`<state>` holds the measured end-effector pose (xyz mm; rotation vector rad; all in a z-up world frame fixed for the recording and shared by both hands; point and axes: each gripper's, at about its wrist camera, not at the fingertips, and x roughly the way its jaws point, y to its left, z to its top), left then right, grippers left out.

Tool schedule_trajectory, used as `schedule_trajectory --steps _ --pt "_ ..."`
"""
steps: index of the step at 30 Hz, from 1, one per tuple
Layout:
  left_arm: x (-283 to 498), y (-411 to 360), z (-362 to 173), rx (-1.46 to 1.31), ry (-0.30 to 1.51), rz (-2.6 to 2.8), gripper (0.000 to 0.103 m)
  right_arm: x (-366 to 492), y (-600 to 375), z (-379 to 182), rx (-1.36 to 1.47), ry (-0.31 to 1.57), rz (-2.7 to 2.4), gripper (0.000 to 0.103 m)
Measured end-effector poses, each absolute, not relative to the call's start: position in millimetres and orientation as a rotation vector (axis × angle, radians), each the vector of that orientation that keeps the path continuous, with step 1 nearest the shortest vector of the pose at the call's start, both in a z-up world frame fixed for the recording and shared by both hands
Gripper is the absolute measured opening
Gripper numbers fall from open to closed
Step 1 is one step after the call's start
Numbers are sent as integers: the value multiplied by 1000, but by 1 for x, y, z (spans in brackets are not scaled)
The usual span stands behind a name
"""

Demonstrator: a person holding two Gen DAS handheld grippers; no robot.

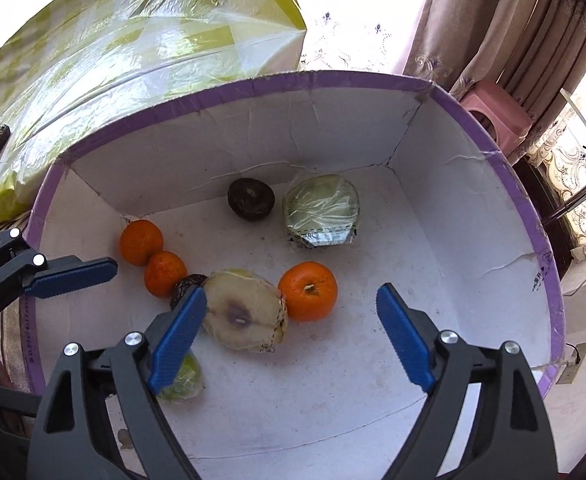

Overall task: Organize fruits
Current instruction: 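Move both tools back over the tablecloth toward the last two fruits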

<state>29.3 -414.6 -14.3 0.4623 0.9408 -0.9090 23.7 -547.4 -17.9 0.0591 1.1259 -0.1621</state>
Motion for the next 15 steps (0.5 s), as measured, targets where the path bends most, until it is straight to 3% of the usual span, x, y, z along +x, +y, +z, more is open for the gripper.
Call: schedule_trajectory --steps 3,15 --pt "34 -401 1 393 898 -912 66 20 -547 2 74 1053 -165 93" --pt "73 -308 58 180 755 -701 78 29 -522 50 115 871 -146 94"
